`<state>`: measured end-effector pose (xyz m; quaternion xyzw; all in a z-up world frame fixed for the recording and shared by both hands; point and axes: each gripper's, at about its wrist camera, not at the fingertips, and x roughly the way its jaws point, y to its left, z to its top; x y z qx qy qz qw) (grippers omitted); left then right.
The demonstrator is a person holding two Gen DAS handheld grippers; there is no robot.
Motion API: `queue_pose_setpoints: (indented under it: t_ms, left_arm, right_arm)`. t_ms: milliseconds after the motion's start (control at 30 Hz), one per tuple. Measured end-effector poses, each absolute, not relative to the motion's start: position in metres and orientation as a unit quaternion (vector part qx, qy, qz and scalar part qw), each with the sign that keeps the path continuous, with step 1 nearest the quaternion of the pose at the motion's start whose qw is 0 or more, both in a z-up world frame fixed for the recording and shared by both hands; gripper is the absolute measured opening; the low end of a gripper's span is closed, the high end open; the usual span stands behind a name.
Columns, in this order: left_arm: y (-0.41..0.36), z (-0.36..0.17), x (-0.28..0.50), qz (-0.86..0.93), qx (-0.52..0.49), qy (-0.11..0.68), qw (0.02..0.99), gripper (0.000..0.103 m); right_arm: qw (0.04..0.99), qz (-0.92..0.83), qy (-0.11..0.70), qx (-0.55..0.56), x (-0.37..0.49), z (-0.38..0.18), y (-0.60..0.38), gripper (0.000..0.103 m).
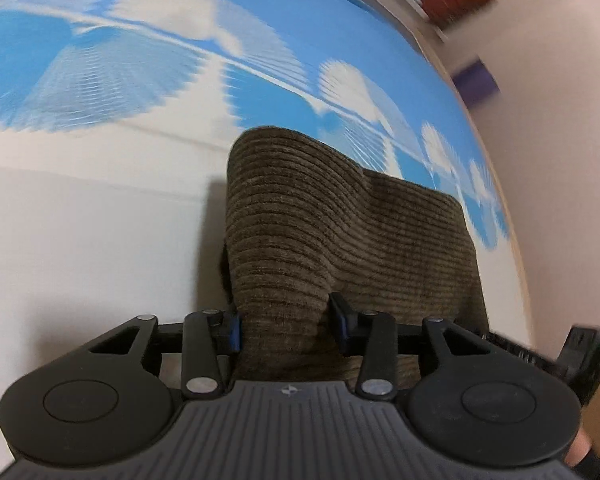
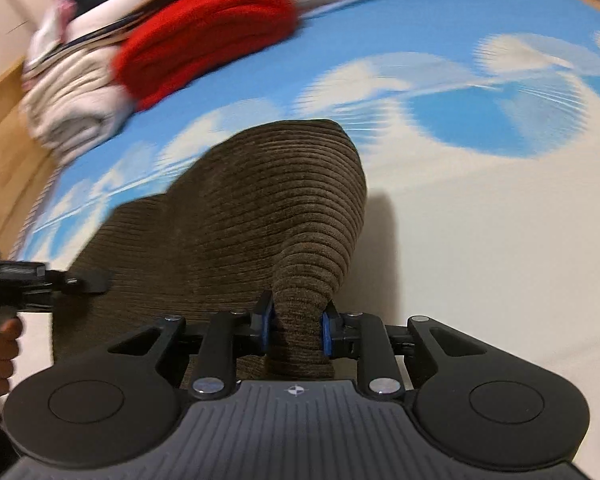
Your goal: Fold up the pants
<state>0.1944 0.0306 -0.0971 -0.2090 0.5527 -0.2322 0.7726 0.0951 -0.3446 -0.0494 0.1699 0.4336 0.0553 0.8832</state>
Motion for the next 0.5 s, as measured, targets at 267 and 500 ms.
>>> queue_pose_setpoints:
  t_ms: [267, 500]
  left_arm:
    - [0.015, -0.037, 0.171, -0.220, -0.096, 0.460, 0.855, 0.051]
    - [-0.021, -0.076, 0.149, -0.298, 0.020, 0.513, 0.805, 0.020]
  right_arm:
    - [0.894, 0.000, 0.426, 0.139, 0.086, -0.058, -0.371, 0.035]
    - [0.929, 0.009, 0.359, 0.088, 0.061, -0.020, -0.361, 0.036]
